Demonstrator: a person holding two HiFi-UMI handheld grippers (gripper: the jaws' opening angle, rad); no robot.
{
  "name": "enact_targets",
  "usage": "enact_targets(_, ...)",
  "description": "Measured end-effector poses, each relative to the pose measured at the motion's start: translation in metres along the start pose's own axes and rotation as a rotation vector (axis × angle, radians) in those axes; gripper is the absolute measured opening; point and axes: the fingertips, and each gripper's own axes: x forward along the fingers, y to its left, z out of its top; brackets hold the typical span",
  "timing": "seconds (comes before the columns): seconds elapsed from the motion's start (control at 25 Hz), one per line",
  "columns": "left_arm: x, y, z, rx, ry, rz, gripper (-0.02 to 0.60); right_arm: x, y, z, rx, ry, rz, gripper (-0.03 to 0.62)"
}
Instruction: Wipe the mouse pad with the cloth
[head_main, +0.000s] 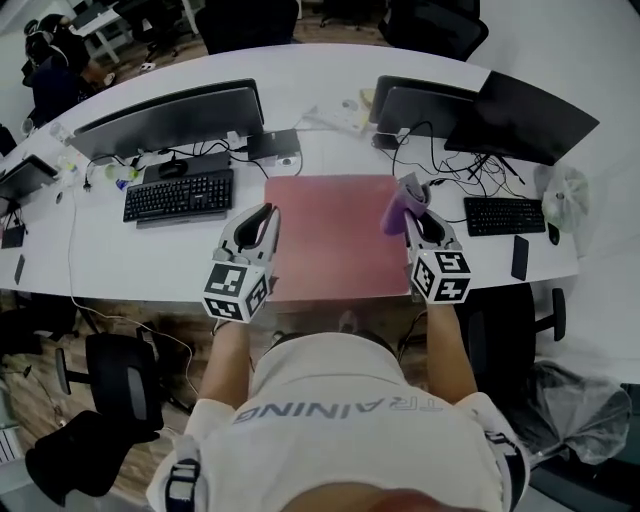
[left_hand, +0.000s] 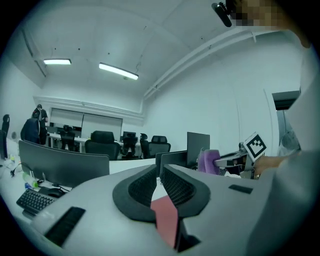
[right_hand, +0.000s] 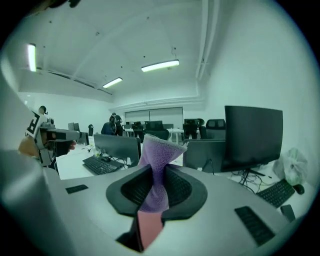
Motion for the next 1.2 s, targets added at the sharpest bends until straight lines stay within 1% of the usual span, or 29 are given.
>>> enact_targets(0.16, -0.023, 0.021, 0.013, 0.012, -0.028, 0.028, 0.034, -0.001, 0.034, 0.048, -0.029, -0.106, 0.024, 0.083)
enact_targets(0.32, -0.038, 0.036, 0.019, 0.016, -0.041, 0.042, 0.032, -0.002, 0.059, 0.069, -0.053, -0.157, 0.022, 0.08)
enact_targets(0.52, -0.048, 0.046, 0.018, 0.015, -0.038, 0.035, 0.032, 0.001, 0.073, 0.073, -0.049, -0.18, 0.019, 0.077)
enact_targets(0.72, -0.053, 0.054, 0.013, 0.013, -0.034, 0.032, 0.034, 0.003, 0.084, 0.071, -0.05, -0.177, 0.026, 0.077)
enact_targets(0.96, -0.053, 0.061, 0.012, 0.015, -0.029, 0.026, 0.032, 0.005, 0.097, 0.072, -0.101, -0.166, 0.024, 0.077)
enact_targets(1.2, -0.05, 0.063, 0.015, 0.015, -0.031, 0.021, 0.034, 0.008, 0.097, 0.073, -0.094, -0.159, 0.039, 0.077)
